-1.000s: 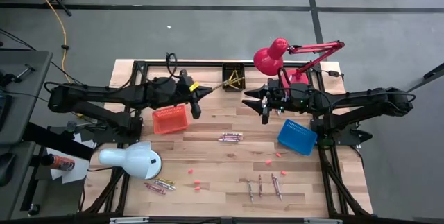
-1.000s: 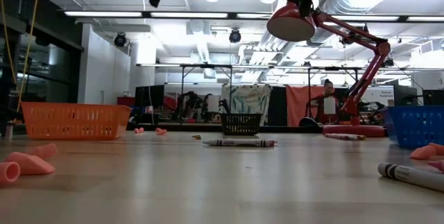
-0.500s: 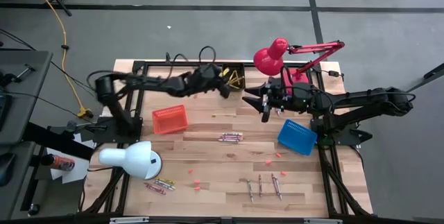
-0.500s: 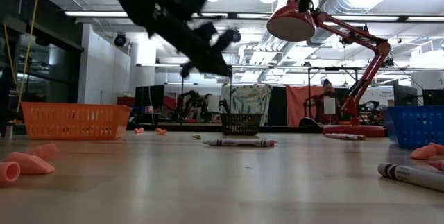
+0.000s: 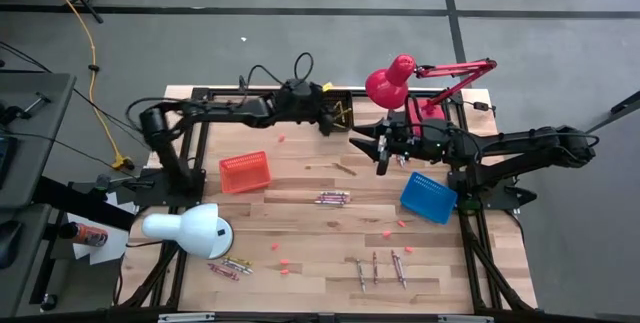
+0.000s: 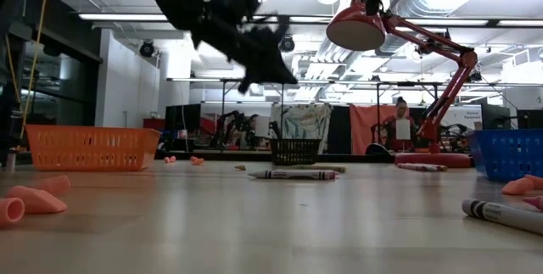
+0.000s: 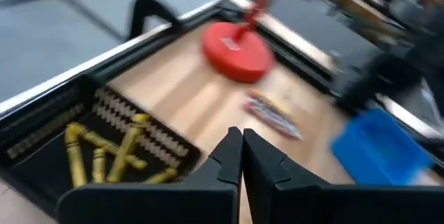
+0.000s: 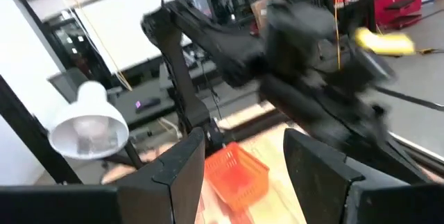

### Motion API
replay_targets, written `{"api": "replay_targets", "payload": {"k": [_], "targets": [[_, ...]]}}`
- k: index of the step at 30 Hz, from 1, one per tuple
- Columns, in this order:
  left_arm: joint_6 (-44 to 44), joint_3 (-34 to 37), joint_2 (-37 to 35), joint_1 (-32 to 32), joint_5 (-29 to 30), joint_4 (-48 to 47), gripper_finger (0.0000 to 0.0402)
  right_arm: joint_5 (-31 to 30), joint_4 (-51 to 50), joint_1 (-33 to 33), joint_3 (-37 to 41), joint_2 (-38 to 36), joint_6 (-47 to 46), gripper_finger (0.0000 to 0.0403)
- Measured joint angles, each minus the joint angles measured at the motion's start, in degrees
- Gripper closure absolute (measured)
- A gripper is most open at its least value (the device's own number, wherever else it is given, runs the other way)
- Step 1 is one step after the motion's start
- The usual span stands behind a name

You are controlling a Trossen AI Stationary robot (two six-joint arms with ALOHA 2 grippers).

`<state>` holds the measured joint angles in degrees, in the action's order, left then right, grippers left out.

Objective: Sort crayons

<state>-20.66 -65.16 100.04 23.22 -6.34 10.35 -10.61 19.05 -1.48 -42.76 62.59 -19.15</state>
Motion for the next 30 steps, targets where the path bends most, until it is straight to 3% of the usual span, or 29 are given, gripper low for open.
{"api": "replay_targets", "payload": {"k": [5, 9, 14, 23, 30], "targets": [[6.34, 5.29, -12.85, -4.42, -2.20, 1.53, 0.0402, 0.14, -6.25, 0.00, 0.00, 0.09, -0.03, 0.0213], [8.40, 13.48, -22.92, -9.15, -1.98, 4.93, 0.0402, 0.80, -8.83, 0.00, 0.00, 1.15, 0.13, 0.0213], [8.11, 23.86, -29.85, -14.64, 0.83, 4.30, 0.0402, 2.62, -9.09, 0.00, 0.00, 3.15, 2.60, 0.0213], [14.36, 26.53, -23.36, -20.13, 1.96, 2.77, 0.0401, 6.12, -10.09, 0.02, 0.00, 6.42, 3.62, 0.0213], [24.91, 20.55, -11.21, -19.78, 0.74, -0.61, 0.0395, 6.12, -9.53, 0.02, 0.00, 6.43, 3.57, 0.0213]]}}
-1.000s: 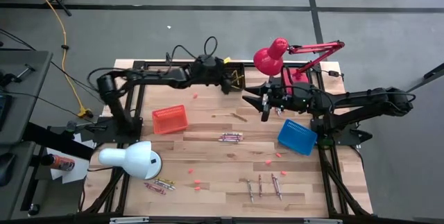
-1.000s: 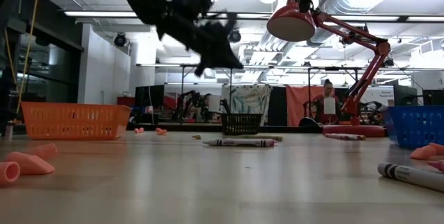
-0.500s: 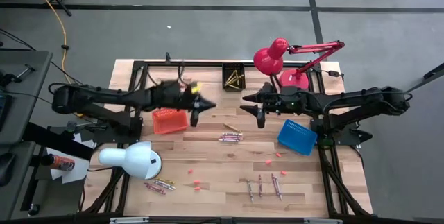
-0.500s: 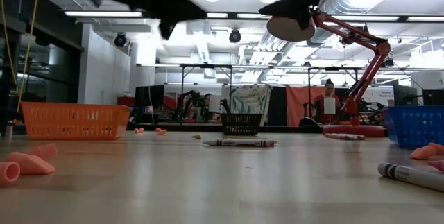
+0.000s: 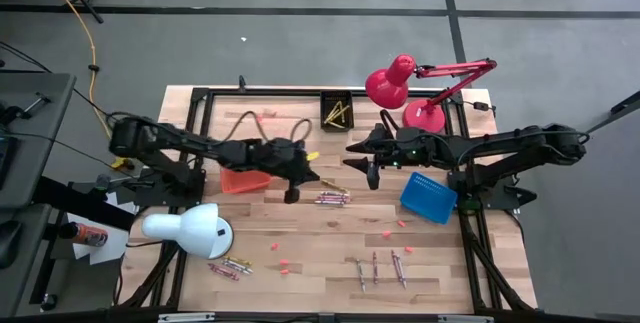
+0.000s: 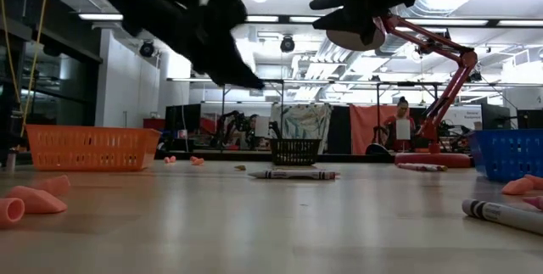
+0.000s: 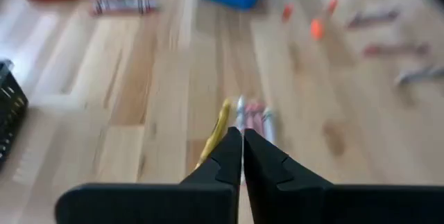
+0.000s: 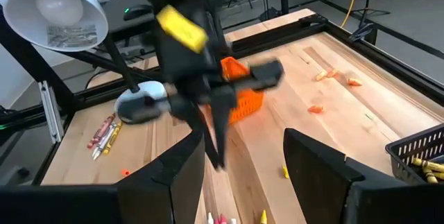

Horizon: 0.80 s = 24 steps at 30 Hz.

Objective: Sort crayons

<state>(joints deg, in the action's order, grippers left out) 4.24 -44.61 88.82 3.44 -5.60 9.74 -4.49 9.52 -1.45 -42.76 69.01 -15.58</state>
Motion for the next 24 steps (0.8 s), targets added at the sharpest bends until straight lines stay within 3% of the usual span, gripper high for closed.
{"api": "replay_targets", "payload": {"k": [11, 17, 24], "targets": [[9.91, -15.61, 18.85, 2.85, -2.05, -11.72, 0.0298, -0.24, 0.22, 0.00, 0.00, 0.00, -1.48, 0.0213], [14.37, -18.94, 21.81, 3.37, -2.67, -14.07, 0.0262, -0.50, 0.10, -0.01, 0.00, 0.00, -1.48, 0.0213], [16.86, -18.92, 22.81, 3.35, -2.54, -17.00, 0.0265, -1.55, 0.15, -0.02, 0.00, 0.00, -1.32, 0.0213]]}}
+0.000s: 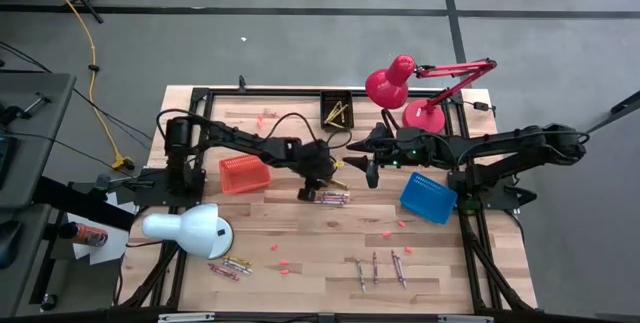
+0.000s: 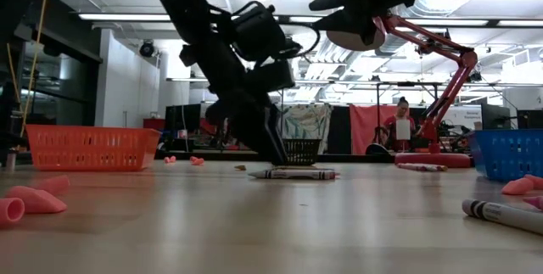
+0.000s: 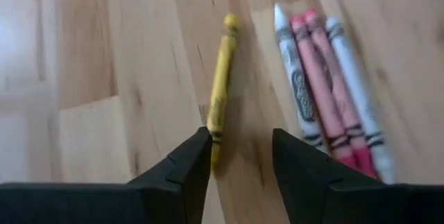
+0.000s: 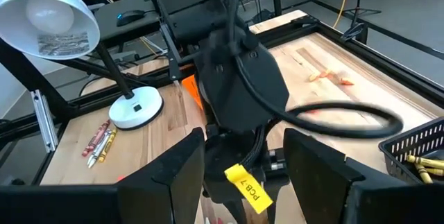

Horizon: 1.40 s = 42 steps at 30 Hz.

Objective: Sort crayons

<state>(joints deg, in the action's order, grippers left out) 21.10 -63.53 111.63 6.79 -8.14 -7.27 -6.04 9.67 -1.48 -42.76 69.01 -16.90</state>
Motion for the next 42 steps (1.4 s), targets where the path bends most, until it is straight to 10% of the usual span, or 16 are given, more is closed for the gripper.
{"api": "replay_targets", "payload": {"k": [14, 29, 42], "targets": [[-1.38, -0.15, 2.45, 0.53, 2.16, 2.69, 0.0280, 0.00, 0.02, 0.00, 0.00, 0.00, -0.10, 0.0213], [-18.68, 0.05, 2.39, 3.32, -2.94, 3.19, 0.0396, -0.02, 0.04, 0.00, 0.00, 0.00, 0.30, 0.0213], [-20.88, 5.01, -22.61, 6.50, -1.30, -2.43, 0.0401, -2.08, 1.30, -0.15, 0.02, -0.02, 0.45, 0.0213]]}}
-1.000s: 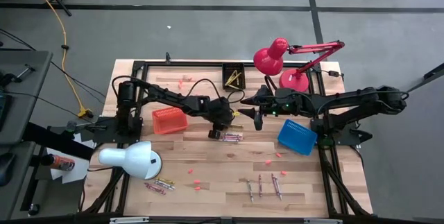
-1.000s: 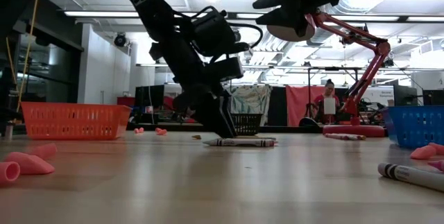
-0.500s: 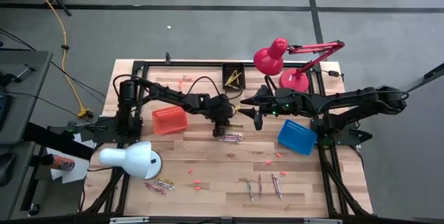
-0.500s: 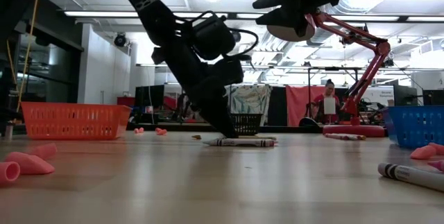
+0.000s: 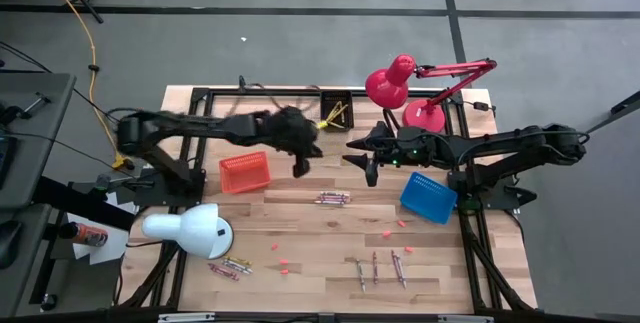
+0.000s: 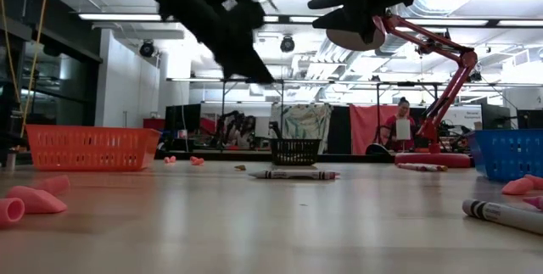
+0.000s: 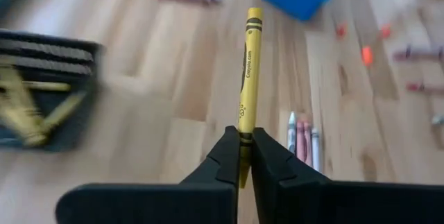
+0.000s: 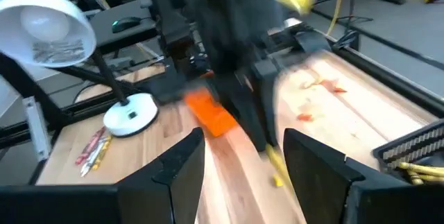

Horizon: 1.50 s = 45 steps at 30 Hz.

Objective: Sort crayons

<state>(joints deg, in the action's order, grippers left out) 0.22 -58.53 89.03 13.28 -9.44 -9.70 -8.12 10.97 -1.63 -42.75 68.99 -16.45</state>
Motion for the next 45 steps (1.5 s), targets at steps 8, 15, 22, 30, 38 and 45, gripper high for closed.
{"api": "replay_targets", "payload": {"k": [8, 15, 22, 30, 38, 45], "targets": [[-9.85, 14.70, -20.70, -2.91, 6.70, 11.26, 0.0401, -0.43, 6.58, 0.00, 0.01, 0.00, 0.00, 0.0213], [-16.68, 25.28, -27.80, -7.55, 11.71, 31.35, 0.0401, 0.99, 10.78, 0.00, 0.01, 0.00, 0.00, 0.0213], [-16.64, 25.78, -26.33, -9.14, 12.31, 35.05, 0.0401, 2.49, 10.99, 0.00, 0.01, 0.00, 0.00, 0.0213], [-16.61, 25.63, -25.01, -8.94, 17.91, 35.53, 0.0401, 2.50, 11.11, 0.00, 0.01, 0.00, 0.00, 0.0213], [-16.22, 17.24, -9.54, -0.13, 20.02, 35.00, 0.0401, 2.10, 15.39, 0.00, 0.01, 0.00, -0.01, 0.0213], [-16.64, 1.56, 9.09, 8.38, 14.51, 25.40, 0.0401, 2.10, 16.80, 0.00, 0.01, 0.00, -0.47, 0.0213]]}}
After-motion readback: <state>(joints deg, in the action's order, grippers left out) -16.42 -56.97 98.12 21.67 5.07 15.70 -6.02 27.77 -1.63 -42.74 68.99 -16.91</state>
